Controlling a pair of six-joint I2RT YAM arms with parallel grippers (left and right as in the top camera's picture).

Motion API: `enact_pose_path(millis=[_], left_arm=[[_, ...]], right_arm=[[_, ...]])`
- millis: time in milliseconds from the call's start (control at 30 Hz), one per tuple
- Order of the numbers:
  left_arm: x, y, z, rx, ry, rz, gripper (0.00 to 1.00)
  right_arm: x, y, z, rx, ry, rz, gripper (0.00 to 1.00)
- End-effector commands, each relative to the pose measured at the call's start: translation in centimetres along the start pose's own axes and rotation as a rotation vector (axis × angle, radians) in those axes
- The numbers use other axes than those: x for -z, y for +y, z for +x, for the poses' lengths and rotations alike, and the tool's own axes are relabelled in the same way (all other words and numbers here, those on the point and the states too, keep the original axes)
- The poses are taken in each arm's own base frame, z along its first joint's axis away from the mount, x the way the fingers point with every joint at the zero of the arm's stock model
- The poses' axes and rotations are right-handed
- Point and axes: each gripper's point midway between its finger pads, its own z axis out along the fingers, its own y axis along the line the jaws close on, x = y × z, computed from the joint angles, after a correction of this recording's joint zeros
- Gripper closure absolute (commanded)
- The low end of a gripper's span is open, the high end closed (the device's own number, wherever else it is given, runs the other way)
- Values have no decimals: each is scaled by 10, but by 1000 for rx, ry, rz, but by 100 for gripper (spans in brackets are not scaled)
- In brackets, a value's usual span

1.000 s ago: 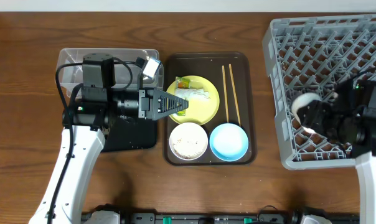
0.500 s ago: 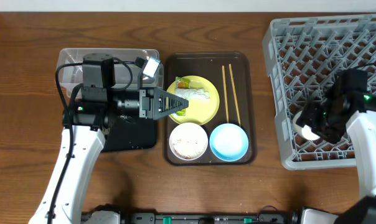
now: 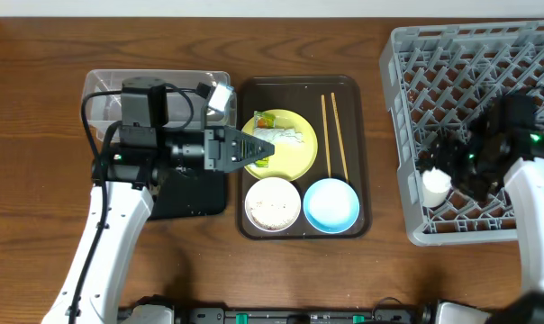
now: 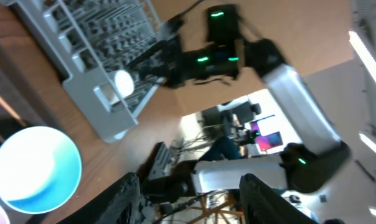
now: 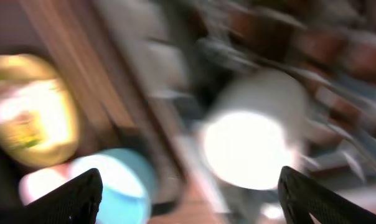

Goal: Sort waste into correct bins and load items into the dishwasher rack
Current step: 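Grasp the white tissue on the yellow plate with the left gripper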

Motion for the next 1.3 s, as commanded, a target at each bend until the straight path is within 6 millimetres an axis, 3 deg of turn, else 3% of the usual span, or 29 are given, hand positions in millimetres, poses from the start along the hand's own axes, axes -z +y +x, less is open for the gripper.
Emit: enact_pose_path(millis=[0,67,200,333,567,800,900,1000,1167,1267], left_arm=[[-14,20,-5,-28,-26,-171,46],[-22,50,0,-7,-39,-369,45],[-22,108,18,-24,-29,-799,50],[-31,136,32,-97,21,-1025,51],[-44,170,10,-108,-11,-1097,51],[-44,212,-42,-97,1,-1154,49],[-55,232,-51,-158,36,-1155,38],[-60,258,-48,-177,74,-1173,32],[-66,297,-35,-144,120,-1196,33],[-68,313,-23,-116,159,-1204,49]], right_arm=[[47,75,3,241,-84,-372,12],[67,98,6,316,-132,-478,12],[82,114,13,392,-183,-516,11],[83,121,20,416,-173,-527,11],[80,129,27,444,-151,-536,11],[79,131,30,452,-144,-540,11],[79,130,29,450,-146,-532,11],[77,126,28,443,-148,-508,11],[76,124,28,439,-146,-497,11],[75,124,29,438,-145,-497,11]])
